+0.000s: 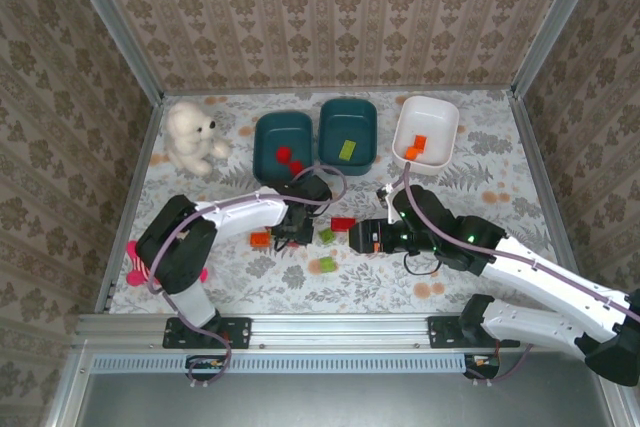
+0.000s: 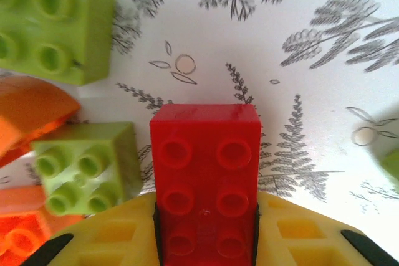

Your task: Sort the legos into containers by color

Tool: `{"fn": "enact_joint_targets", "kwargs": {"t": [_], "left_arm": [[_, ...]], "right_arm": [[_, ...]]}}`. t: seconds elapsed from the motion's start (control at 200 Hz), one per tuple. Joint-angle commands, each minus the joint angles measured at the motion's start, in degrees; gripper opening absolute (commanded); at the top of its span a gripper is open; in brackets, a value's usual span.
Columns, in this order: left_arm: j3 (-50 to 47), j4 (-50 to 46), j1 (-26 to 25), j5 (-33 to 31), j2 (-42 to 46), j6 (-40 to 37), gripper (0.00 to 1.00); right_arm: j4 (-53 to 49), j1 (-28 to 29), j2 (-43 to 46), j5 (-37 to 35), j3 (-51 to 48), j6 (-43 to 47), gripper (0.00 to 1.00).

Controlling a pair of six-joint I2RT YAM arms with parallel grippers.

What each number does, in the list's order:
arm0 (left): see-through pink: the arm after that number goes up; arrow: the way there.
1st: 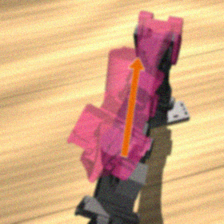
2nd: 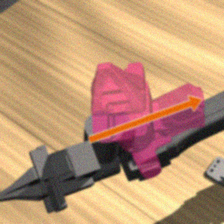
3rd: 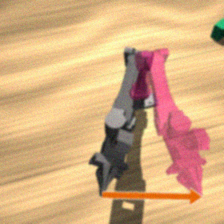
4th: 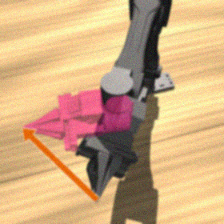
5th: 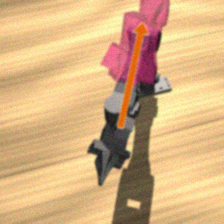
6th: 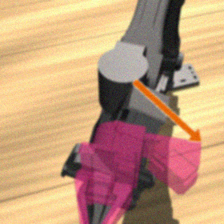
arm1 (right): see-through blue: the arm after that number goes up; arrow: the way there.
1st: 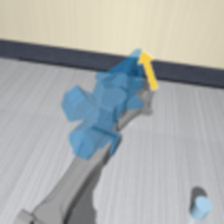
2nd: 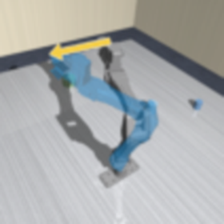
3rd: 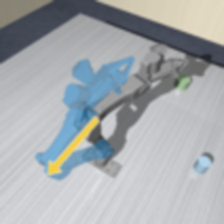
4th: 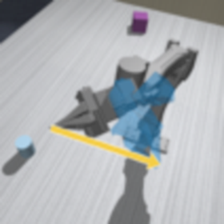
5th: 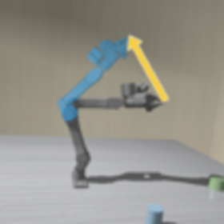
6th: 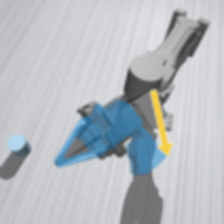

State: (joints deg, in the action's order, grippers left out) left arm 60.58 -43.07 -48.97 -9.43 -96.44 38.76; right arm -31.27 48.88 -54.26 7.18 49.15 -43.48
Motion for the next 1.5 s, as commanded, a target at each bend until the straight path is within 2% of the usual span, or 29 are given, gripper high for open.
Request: {"fn": "enact_joint_targets", "kwargs": {"t": [0.0, 0.235, 0.38, 0.515, 0.64, 0.74, 0.905, 1.03, 1.225, 1.495], "left_arm": [[7.23, -5.65, 1.61, -3.97, 7.49, -0.68, 0.29], [18.22, -6.95, 12.91, -2.16, 6.16, -6.52, 0.28], [24.51, -5.98, 18.38, -0.96, -0.14, -9.84, 0.28], [30.24, -6.23, 21.29, 0.3, -7.66, -10.2, 0.27], [34.52, -8.23, 22.46, 0.82, -14.26, -7.74, 0.23], [36.5, -9.12, 24.56, 1.92, -17.86, -4.85, 0.23], [39.61, -10.72, 24.8, 2.85, -22.32, -1.88, 0.23], [39.87, -12.02, 24.8, 2.05, -23.79, 1.22, 0.23], [40.53, -11.56, 24.76, 4.47, -25.85, 3.52, 0.23], [40.94, -11.27, 24.89, 7.78, -28.01, 5.31, 0.34]], "right_arm": [[-3.12, -0.58, 2.3, -3.01, 2.83, 0.78, 0.76], [-2.84, -1.77, 0.38, -3.59, 4.67, 1.79, 0.76], [-1.74, -2.21, -1.32, -2.78, 5.29, 2.27, 0.76], [-1.52, -2.44, -1.73, -2.5, 5.15, 2.09, 0.76], [-1.69, -2.67, -1.55, -2.44, 4.77, 1.82, 0.76], [-1.95, -2.96, -1.29, -2.41, 4.56, 1.78, 0.76], [-2.21, -3.5, -0.81, -2.18, 3.82, 1.56, 0.76], [-2.39, -4.18, -0.76, -1.67, 3.47, 1.71, 0.76], [-2.35, -5.8, -1.28, -0.16, 3.56, 2.09, 0.76], [-2.44, -6.92, -2.08, 0.86, 3.85, 2.44, 0.76]]}}
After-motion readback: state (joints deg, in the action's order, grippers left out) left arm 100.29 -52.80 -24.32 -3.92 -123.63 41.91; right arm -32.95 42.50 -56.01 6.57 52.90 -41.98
